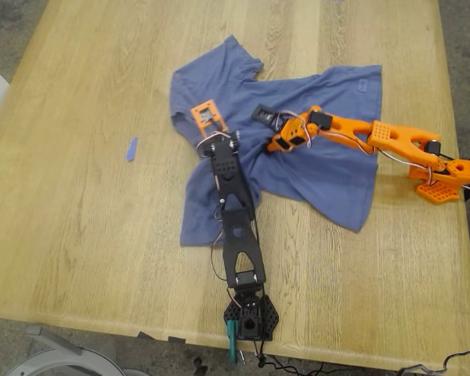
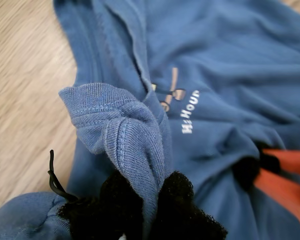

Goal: Fold a T-shirt

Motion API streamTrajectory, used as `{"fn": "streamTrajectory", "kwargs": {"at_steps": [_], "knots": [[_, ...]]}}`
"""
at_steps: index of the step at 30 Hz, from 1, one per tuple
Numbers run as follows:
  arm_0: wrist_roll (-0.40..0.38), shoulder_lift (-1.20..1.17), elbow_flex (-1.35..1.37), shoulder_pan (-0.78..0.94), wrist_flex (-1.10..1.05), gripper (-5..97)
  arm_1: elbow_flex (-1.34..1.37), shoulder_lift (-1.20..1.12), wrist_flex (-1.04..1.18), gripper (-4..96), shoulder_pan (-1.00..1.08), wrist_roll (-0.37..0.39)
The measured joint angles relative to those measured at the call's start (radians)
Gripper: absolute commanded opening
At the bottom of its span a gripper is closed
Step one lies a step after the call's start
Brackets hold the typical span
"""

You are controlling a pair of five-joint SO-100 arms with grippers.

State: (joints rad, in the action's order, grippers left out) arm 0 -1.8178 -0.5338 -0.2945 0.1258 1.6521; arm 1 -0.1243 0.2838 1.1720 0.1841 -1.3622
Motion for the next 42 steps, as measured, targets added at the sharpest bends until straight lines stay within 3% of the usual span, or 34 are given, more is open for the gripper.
{"fn": "streamTrajectory", "kwargs": {"at_steps": [17,31,42], "knots": [[0.0,-0.057,0.0,-0.413,-0.028,0,0.002,0.175,0.16,-0.2,0.16,-0.003],[0.0,-0.055,0.0,-0.759,-0.172,0,0.002,0.196,0.272,-0.2,0.212,-0.006],[0.0,0.258,0.0,-0.845,-0.411,0,0.002,0.212,0.316,-0.2,0.221,-0.006]]}}
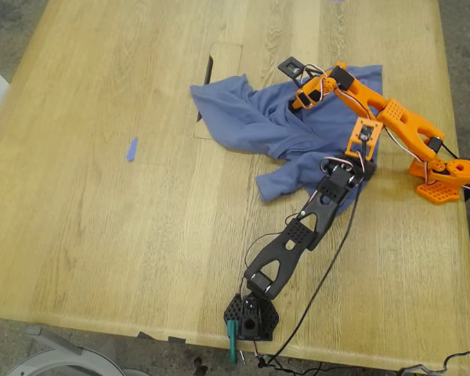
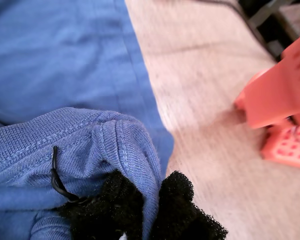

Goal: Fold a T-shirt

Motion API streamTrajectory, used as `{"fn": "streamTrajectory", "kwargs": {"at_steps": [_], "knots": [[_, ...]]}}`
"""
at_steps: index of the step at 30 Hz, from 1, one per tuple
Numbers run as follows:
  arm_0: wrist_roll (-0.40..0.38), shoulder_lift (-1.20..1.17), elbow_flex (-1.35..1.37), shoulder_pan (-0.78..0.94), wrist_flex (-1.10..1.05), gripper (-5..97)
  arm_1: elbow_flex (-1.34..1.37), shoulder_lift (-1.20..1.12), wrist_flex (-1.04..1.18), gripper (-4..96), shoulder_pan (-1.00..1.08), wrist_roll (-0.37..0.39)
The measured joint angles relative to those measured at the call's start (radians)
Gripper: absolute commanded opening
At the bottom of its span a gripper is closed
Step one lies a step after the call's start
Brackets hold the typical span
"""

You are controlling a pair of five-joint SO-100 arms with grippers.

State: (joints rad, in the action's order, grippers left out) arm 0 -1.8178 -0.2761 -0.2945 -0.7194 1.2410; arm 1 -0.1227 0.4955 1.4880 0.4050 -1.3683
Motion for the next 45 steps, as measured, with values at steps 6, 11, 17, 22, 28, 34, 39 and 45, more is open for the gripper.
{"fn": "streamTrajectory", "kwargs": {"at_steps": [6,11,17,22,28,34,39,45], "knots": [[0.0,0.106,0.0,0.018,-0.055,8,0.0,0.002,0.018,-0.2,-0.008,0.0],[0.021,0.12,0.0,0.041,-0.064,47,0.0,0.002,0.028,-0.2,-0.009,0.0],[0.074,0.123,0.0,0.046,-0.044,67,0.0,0.002,0.038,-0.2,-0.015,0.0],[0.123,0.123,0.0,0.048,0.043,71,0.0,0.002,0.044,-0.2,-0.028,0.0],[0.173,0.124,0.0,0.018,0.055,72,-0.002,0.002,0.052,-0.2,-0.038,0.0],[0.19,0.176,0.0,-0.034,0.06,72,-0.002,0.003,0.054,-0.2,-0.049,0.003],[0.198,0.184,-0.002,-0.04,0.133,72,-0.002,0.015,0.055,-0.2,-0.052,0.005],[0.215,0.206,-0.002,0.003,0.187,69,-0.002,0.021,0.058,-0.2,-0.058,0.005]]}}
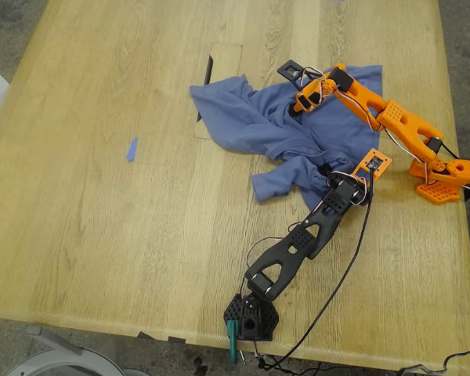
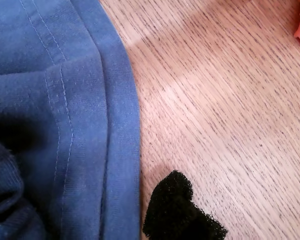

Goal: Fold a T-shirt

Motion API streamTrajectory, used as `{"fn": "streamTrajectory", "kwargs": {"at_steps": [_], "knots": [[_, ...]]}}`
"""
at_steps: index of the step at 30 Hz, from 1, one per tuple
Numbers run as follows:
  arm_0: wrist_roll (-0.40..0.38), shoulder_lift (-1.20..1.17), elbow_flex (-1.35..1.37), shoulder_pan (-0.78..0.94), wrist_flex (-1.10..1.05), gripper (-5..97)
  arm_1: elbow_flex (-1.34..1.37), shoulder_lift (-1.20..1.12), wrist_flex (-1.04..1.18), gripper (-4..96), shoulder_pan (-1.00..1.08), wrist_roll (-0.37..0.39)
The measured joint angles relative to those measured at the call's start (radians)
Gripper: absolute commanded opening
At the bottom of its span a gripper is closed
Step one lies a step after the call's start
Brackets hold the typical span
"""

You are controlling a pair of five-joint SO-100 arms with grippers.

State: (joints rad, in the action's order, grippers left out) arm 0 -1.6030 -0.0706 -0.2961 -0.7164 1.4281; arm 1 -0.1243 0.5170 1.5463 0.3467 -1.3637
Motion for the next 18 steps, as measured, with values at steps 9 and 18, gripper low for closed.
{"fn": "streamTrajectory", "kwargs": {"at_steps": [9,18], "knots": [[0.057,0.052,-0.005,0.035,0.008,49,0.0,0.009,0.005,-0.2,0.0,0.0],[0.166,0.087,-0.005,0.086,-0.1,28,0.0,0.021,0.009,-0.2,0.0,0.0]]}}
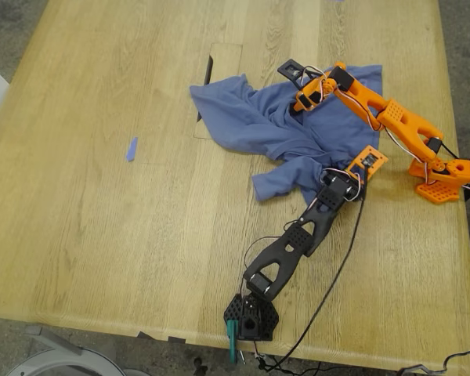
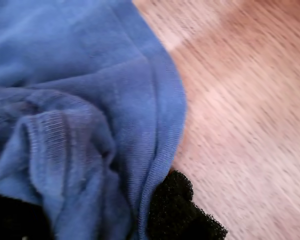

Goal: Fold a T-shirt

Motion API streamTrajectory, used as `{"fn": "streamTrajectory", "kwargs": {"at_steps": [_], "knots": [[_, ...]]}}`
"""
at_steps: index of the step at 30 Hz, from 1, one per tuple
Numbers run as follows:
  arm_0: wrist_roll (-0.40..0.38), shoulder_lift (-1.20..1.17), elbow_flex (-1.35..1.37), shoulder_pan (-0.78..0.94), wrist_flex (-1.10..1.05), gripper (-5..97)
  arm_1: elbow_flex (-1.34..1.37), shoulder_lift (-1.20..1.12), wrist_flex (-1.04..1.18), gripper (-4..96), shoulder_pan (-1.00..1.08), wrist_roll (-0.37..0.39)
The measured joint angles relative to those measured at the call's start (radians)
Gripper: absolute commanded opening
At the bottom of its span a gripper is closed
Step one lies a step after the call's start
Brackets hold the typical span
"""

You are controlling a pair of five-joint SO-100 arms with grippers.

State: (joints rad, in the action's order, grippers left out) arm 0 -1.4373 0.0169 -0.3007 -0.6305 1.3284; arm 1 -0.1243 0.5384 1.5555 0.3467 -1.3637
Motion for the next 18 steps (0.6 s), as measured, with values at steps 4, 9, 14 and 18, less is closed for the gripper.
{"fn": "streamTrajectory", "kwargs": {"at_steps": [4,9,14,18], "knots": [[0.051,0.011,0.0,0.029,-0.058,13,0.0,0.005,0.003,-0.2,-0.003,0.0],[0.1,0.02,0.0,0.089,-0.104,0,0.0,0.014,0.003,-0.2,-0.006,0.002],[0.101,0.023,0.0,0.121,-0.124,0,0.0,0.032,0.006,-0.2,-0.006,0.002],[0.089,0.002,0.0,0.133,-0.126,0,0.002,0.063,0.008,-0.2,0.008,0.002]]}}
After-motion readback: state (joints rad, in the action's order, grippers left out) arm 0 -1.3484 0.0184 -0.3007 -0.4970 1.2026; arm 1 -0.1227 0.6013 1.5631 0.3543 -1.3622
